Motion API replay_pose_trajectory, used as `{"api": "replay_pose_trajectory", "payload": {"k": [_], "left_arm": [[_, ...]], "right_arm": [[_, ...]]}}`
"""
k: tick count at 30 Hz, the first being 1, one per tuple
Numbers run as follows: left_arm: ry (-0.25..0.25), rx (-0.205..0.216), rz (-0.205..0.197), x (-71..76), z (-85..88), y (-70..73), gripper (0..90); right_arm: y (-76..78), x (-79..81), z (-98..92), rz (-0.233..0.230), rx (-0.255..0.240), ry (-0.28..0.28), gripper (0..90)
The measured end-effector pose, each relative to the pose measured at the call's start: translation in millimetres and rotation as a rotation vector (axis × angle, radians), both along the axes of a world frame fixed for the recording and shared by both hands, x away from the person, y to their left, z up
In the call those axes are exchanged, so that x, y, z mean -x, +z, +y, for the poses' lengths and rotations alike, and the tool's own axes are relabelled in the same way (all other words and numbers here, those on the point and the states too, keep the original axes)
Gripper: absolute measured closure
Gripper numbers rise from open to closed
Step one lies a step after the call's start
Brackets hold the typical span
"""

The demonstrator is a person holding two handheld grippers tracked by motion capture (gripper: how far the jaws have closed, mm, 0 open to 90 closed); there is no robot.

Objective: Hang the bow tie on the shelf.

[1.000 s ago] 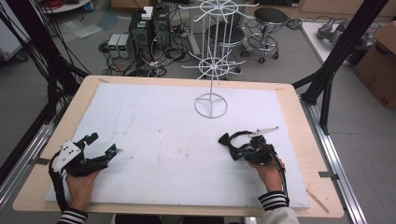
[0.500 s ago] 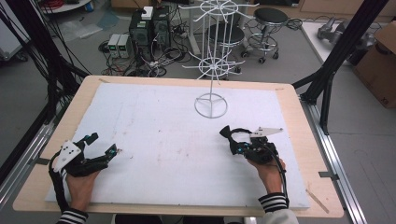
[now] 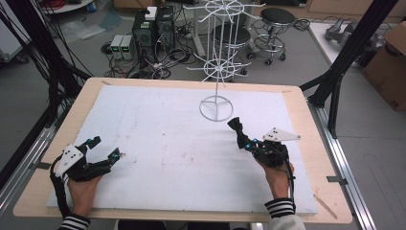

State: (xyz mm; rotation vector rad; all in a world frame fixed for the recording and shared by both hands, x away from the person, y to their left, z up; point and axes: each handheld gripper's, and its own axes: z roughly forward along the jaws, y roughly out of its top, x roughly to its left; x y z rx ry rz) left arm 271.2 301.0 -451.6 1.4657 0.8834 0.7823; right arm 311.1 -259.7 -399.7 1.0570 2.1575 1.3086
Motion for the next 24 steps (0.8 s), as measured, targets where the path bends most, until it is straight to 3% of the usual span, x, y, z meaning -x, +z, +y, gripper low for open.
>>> {"api": "replay_pose_trajectory", "payload": {"k": [4, 11, 24], "left_arm": [[0.0, -0.002, 0.0, 0.0, 0.0, 0.0, 14.1], [0.0, 0.0, -0.001, 0.0, -0.4, -0.1, 14.1], [-0.001, 0.001, -0.001, -0.1, -0.3, -0.1, 14.1]], "right_arm": [[4.9, 2.3, -1.7, -0.055, -0.05, -0.013, 86.5], [16.9, 3.6, -0.5, -0.109, -0.123, -0.028, 86.5], [44.1, -5.0, 4.1, -0.18, -0.192, -0.057, 86.5]]}}
